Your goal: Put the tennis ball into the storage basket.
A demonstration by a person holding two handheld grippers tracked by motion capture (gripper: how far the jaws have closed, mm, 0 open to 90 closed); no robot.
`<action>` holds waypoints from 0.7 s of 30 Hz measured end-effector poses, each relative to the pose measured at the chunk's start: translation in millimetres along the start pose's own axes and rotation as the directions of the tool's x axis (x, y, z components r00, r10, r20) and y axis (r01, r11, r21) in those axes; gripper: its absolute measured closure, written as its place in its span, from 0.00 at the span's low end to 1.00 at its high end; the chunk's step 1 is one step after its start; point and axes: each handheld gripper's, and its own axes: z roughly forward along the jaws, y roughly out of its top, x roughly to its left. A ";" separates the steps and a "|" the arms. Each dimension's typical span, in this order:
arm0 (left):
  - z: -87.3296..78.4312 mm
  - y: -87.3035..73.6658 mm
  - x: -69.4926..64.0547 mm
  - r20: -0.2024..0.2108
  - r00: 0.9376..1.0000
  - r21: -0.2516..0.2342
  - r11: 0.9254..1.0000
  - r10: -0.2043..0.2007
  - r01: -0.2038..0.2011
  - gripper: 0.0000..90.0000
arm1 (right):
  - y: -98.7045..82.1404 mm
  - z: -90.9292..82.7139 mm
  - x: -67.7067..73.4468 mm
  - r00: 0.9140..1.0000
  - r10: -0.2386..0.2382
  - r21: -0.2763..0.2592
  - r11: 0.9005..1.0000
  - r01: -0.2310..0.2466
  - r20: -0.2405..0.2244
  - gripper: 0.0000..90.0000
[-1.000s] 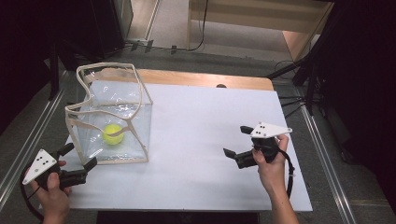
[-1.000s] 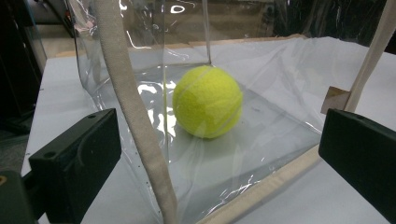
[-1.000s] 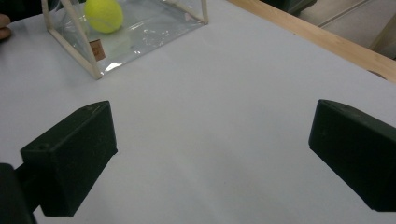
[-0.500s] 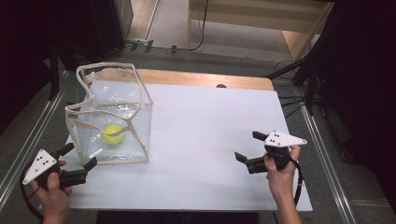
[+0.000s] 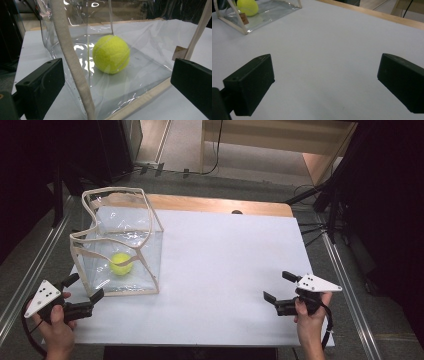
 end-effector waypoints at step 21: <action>-0.1 0.5 0.9 0.006 1.000 -0.003 1.000 0.000 0.000 0.00 | -53.5 -21.6 -25.0 0.985 0.127 -0.088 0.989 -0.117 0.116 0.00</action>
